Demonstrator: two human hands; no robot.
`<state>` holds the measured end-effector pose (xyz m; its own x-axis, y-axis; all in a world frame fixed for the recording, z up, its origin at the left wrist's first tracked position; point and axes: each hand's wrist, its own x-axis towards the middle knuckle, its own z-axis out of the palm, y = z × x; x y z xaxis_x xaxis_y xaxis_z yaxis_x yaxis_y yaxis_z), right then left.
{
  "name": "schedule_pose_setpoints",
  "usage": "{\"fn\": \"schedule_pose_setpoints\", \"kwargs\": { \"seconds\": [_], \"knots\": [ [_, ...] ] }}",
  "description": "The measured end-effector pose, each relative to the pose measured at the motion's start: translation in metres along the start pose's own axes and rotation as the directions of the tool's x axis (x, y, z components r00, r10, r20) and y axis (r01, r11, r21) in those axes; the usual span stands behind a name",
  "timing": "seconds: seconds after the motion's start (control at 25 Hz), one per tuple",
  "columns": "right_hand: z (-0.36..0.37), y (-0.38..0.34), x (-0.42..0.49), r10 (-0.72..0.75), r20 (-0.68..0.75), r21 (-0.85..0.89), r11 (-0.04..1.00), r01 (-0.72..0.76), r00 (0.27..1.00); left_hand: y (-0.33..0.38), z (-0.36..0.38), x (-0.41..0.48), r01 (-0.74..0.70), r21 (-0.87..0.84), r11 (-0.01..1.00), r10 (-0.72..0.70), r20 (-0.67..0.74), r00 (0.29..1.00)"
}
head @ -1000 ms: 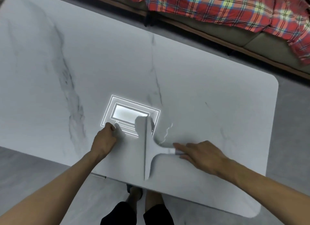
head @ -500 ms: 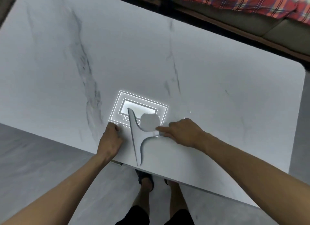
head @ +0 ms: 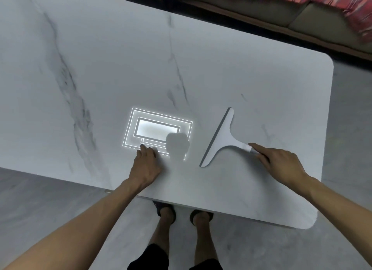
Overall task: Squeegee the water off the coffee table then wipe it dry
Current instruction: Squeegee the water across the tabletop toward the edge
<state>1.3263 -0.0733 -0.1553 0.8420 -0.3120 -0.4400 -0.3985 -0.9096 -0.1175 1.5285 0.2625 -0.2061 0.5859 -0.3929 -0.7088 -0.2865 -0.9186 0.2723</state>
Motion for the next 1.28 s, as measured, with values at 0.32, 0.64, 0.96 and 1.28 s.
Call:
{"fn": "schedule_pose_setpoints", "kwargs": {
  "seconds": [0.32, 0.64, 0.96, 1.28],
  "knots": [
    [-0.007, 0.030, -0.045, 0.182, 0.001, 0.153, 0.972, -0.180, 0.983, 0.014, 0.008, -0.011, 0.052, -0.126, 0.991, -0.067, -0.119, 0.991],
    [0.042, -0.150, -0.013, -0.487, 0.191, 0.120, 0.873, 0.472, 0.852, -0.031, 0.013, -0.025, 0.315, -0.330, 0.890, -0.400, -0.233, 0.886],
    [0.062, -0.128, -0.017, -0.474, 0.230, 0.050, 0.878, 0.476, 0.850, -0.047, 0.040, -0.044, 0.234, -0.265, 0.935, -0.276, -0.133, 0.952],
    [0.016, 0.002, -0.083, -0.144, 0.177, -0.050, 0.987, 0.155, 0.974, -0.022, 0.043, -0.032, 0.224, -0.098, 0.970, -0.220, 0.053, 0.974]
  ]
}}
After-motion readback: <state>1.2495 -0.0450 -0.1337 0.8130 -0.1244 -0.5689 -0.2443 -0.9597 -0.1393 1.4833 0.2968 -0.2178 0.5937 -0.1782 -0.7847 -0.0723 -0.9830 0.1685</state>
